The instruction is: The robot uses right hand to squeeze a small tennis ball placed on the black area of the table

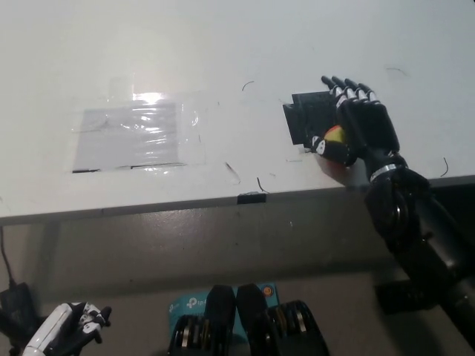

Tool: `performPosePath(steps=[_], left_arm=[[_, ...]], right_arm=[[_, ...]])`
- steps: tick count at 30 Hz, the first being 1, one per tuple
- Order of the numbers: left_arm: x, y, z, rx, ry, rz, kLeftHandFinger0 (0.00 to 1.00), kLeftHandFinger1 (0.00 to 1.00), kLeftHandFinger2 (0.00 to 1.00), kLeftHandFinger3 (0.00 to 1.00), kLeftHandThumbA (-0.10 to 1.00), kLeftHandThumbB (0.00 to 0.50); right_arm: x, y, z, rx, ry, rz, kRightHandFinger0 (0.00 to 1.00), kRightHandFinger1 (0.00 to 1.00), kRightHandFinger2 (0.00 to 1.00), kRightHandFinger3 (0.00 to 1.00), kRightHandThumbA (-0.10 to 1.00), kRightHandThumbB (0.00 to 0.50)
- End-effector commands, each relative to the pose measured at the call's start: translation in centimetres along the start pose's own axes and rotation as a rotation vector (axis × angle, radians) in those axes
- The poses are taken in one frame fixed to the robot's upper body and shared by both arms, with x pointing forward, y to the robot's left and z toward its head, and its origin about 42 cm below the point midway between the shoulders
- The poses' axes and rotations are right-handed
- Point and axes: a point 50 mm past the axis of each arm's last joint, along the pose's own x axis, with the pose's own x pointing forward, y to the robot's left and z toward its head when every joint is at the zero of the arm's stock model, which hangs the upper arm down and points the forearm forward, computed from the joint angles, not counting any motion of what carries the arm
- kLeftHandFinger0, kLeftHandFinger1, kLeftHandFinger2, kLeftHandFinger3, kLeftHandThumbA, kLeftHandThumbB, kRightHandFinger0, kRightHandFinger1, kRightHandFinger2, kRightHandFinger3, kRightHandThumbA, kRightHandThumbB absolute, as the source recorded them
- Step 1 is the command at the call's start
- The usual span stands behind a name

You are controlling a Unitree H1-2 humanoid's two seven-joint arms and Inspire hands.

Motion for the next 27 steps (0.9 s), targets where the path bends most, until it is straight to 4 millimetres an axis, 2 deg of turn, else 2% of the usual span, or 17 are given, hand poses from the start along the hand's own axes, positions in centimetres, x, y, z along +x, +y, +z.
performPosePath(steps=[1,5,6,8,9,10,11,13,14,15,16,17,18,22,23,26,27], left_arm=[[-0.4,0.6,0.1,0.025,-0.023,0.020,0.12,0.07,0.28,0.38,0.66,0.496],[-0.5,0.7,-0.1,0.022,-0.025,0.018,0.10,0.08,0.30,0.38,0.66,0.479],[-0.5,0.7,-0.2,0.024,-0.026,0.018,0.10,0.08,0.30,0.38,0.66,0.479],[-0.4,0.9,-0.2,0.017,-0.030,0.018,0.10,0.08,0.30,0.37,0.65,0.476],[-0.5,0.9,-0.2,0.018,-0.032,0.020,0.11,0.08,0.28,0.37,0.64,0.458],[-0.4,0.9,-0.1,0.017,-0.028,0.019,0.12,0.08,0.28,0.37,0.63,0.462],[-0.2,0.8,0.0,0.016,-0.031,0.024,0.12,0.08,0.28,0.37,0.63,0.462],[0.0,0.8,0.0,0.014,-0.032,0.025,0.12,0.08,0.27,0.37,0.63,0.462],[0.0,0.7,0.1,0.010,-0.028,0.027,0.13,0.08,0.27,0.35,0.63,0.468],[0.0,0.7,0.0,-0.003,-0.036,0.025,0.14,0.09,0.28,0.33,0.64,0.488],[0.0,0.7,0.0,-0.002,-0.033,0.026,0.14,0.09,0.28,0.32,0.64,0.488],[0.0,0.7,0.0,-0.007,-0.030,0.029,0.14,0.09,0.27,0.32,0.63,0.489],[-0.1,0.8,0.1,-0.006,-0.023,0.032,0.13,0.09,0.27,0.32,0.63,0.487],[0.1,0.9,0.1,-0.017,-0.029,0.037,0.12,0.08,0.25,0.32,0.60,0.475],[0.2,1.0,-0.1,-0.028,-0.023,0.037,0.13,0.07,0.23,0.32,0.59,0.487],[0.3,0.8,-0.1,-0.043,-0.013,0.046,0.13,0.08,0.25,0.29,0.59,0.500],[0.2,0.8,-0.1,-0.034,-0.019,0.044,0.12,0.08,0.26,0.30,0.59,0.482]], right_arm=[[-0.1,-3.1,-0.3,0.029,0.014,-0.030,1.00,1.00,1.00,1.00,0.64,0.415],[-3.6,-5.0,-0.9,0.165,0.009,-0.066,1.00,1.00,1.00,1.00,0.47,0.328],[-3.8,-5.1,-1.0,0.167,0.009,-0.067,1.00,1.00,1.00,1.00,0.47,0.328],[-5.8,-5.4,-1.9,0.222,-0.032,-0.131,1.00,1.00,1.00,1.00,0.37,0.293],[-7.1,-5.6,-2.3,0.281,-0.030,-0.160,1.00,1.00,1.00,1.00,0.32,0.263],[-9.5,-5.7,-3.1,0.404,-0.011,-0.256,1.00,1.00,1.00,1.00,0.18,0.229],[-10.7,-5.7,-3.8,0.439,-0.009,-0.322,0.74,0.96,1.00,1.00,0.08,0.198],[-10.8,-5.8,-3.9,0.446,-0.011,-0.329,0.61,0.84,1.00,0.92,0.07,0.194],[-13.3,-5.0,-5.4,0.507,0.031,-0.399,0.29,0.42,0.69,0.74,0.01,0.162],[-15.1,-4.0,-6.7,0.577,0.078,-0.436,0.21,0.32,0.52,0.66,-0.07,0.152],[-15.9,-3.5,-7.1,0.601,0.097,-0.450,0.19,0.30,0.49,0.65,-0.09,0.154],[-17.7,-2.4,-8.3,0.636,0.125,-0.456,0.21,0.30,0.48,0.65,-0.10,0.145],[-19.4,-1.2,-9.5,0.680,0.144,-0.471,0.22,0.31,0.48,0.65,-0.10,0.165],[-22.8,1.4,-11.2,0.755,0.232,-0.472,0.18,0.26,0.45,0.69,-0.08,0.161],[-24.8,2.9,-11.6,0.837,0.311,-0.460,0.20,0.28,0.47,0.73,-0.06,0.160],[-26.7,4.4,-12.1,0.863,0.353,-0.442,0.21,0.29,0.48,0.77,-0.07,0.148],[-27.3,4.9,-12.3,0.870,0.374,-0.436,0.20,0.27,0.46,0.77,-0.06,0.151]])
